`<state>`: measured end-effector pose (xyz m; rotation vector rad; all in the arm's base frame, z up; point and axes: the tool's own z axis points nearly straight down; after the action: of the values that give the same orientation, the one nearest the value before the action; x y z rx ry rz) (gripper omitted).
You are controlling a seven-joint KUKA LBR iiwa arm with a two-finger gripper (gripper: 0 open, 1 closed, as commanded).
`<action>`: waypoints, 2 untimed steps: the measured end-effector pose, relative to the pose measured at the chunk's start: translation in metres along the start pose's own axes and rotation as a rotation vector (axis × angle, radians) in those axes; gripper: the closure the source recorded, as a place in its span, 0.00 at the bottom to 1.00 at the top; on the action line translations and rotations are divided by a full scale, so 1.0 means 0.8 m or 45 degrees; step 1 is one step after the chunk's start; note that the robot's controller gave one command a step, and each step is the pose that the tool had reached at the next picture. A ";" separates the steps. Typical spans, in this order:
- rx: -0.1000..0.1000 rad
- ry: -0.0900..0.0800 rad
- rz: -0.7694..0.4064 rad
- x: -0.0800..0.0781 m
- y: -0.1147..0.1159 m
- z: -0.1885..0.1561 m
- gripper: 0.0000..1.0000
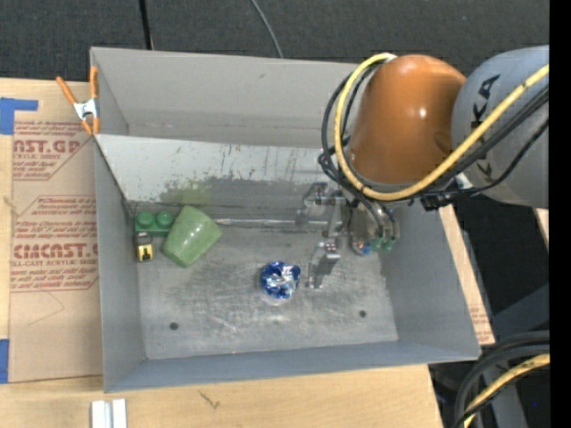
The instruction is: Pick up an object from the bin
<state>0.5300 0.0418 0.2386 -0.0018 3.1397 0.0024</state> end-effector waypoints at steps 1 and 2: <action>-0.001 -0.008 0.559 -0.002 -0.017 0.208 0.00; -0.002 -0.009 0.556 -0.003 -0.016 0.205 1.00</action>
Offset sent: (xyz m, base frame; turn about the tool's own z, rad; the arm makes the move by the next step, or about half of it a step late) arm -0.0007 -0.0131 -0.1686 0.4379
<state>0.5328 0.0294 0.0746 0.6771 3.0590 0.0054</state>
